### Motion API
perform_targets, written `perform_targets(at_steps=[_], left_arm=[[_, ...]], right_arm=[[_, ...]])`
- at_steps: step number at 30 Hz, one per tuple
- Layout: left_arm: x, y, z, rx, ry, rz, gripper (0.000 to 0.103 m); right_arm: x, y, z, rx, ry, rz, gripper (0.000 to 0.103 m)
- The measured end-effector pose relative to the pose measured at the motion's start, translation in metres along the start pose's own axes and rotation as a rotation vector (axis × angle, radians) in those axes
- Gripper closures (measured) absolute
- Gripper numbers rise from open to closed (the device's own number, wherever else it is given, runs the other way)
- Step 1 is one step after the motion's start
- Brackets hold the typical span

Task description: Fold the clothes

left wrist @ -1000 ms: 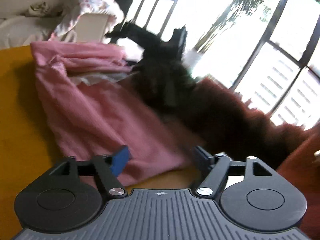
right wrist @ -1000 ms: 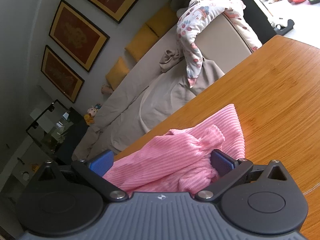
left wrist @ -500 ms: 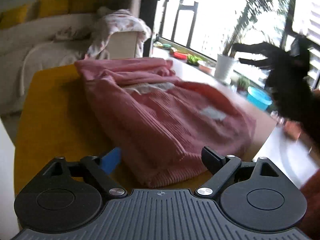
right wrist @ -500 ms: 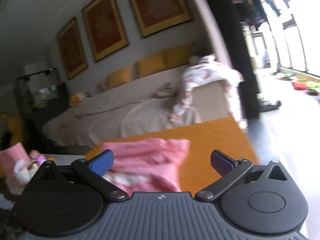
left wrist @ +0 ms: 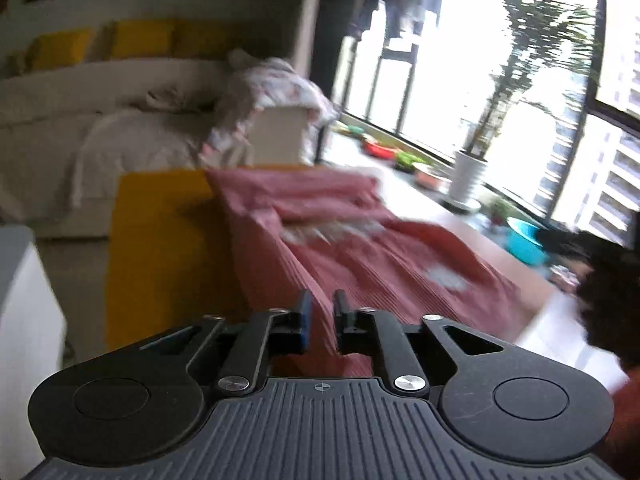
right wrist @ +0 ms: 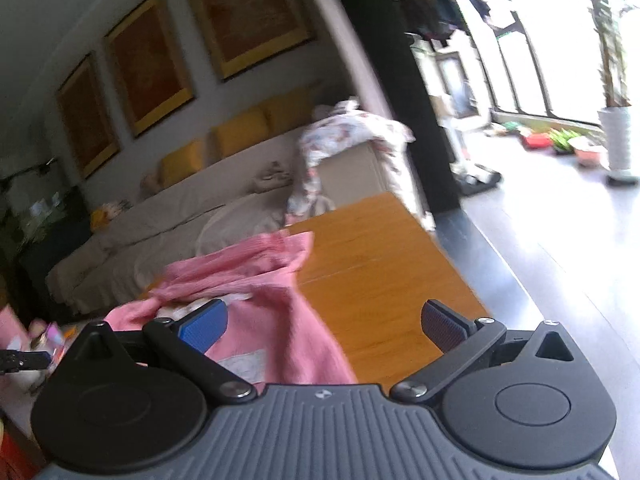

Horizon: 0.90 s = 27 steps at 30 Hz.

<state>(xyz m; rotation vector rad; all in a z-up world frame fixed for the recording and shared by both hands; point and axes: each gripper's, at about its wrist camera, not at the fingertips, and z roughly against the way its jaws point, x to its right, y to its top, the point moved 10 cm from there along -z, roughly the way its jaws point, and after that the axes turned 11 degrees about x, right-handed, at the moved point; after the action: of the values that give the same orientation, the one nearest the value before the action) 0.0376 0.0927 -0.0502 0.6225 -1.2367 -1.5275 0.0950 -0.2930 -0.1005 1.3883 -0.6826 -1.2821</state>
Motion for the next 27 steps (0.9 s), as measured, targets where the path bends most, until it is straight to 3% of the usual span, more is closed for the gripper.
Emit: perform_targets(at_steps=[1, 2, 8, 9, 10, 12, 16, 19, 24, 26, 27], left_arm=[[0.002, -0.007, -0.001, -0.011, -0.003, 0.005, 0.033], [0.003, -0.014, -0.002, -0.021, -0.002, 0.009, 0.024], [0.007, -0.023, -0.034, -0.031, 0.049, -0.048, 0.011], [0.005, -0.023, -0.039, -0.027, 0.067, -0.063, 0.018], [0.002, -0.021, -0.044, -0.028, 0.085, -0.077, 0.051], [-0.005, -0.010, -0.042, -0.009, 0.099, -0.066, 0.092], [-0.017, 0.030, -0.006, 0.093, 0.052, 0.085, 0.094], [-0.015, 0.040, 0.019, 0.126, 0.029, 0.118, 0.095], [-0.020, 0.006, 0.017, 0.038, 0.054, 0.148, 0.095], [-0.027, -0.005, 0.016, 0.023, 0.062, 0.187, 0.091], [-0.031, -0.006, 0.018, 0.028, 0.067, 0.202, 0.084]], right_arm=[[-0.008, -0.001, -0.002, -0.005, 0.018, 0.029, 0.000], [-0.014, -0.002, -0.005, -0.010, 0.026, 0.043, 0.000], [-0.026, -0.014, -0.015, -0.036, 0.024, 0.037, 0.000], [-0.025, -0.017, -0.015, -0.040, 0.016, 0.046, 0.000], [-0.025, -0.020, -0.015, -0.044, 0.008, 0.055, 0.000], [-0.026, -0.026, -0.014, -0.054, -0.002, 0.098, 0.000], [-0.041, -0.032, -0.017, -0.062, 0.016, 0.185, 0.000], [-0.057, -0.033, -0.022, -0.065, 0.051, 0.239, 0.000], [-0.110, -0.037, -0.025, -0.094, 0.229, 0.313, 0.000], [-0.127, -0.041, -0.022, -0.108, 0.277, 0.346, 0.000], [-0.135, -0.043, -0.020, -0.115, 0.299, 0.362, 0.000]])
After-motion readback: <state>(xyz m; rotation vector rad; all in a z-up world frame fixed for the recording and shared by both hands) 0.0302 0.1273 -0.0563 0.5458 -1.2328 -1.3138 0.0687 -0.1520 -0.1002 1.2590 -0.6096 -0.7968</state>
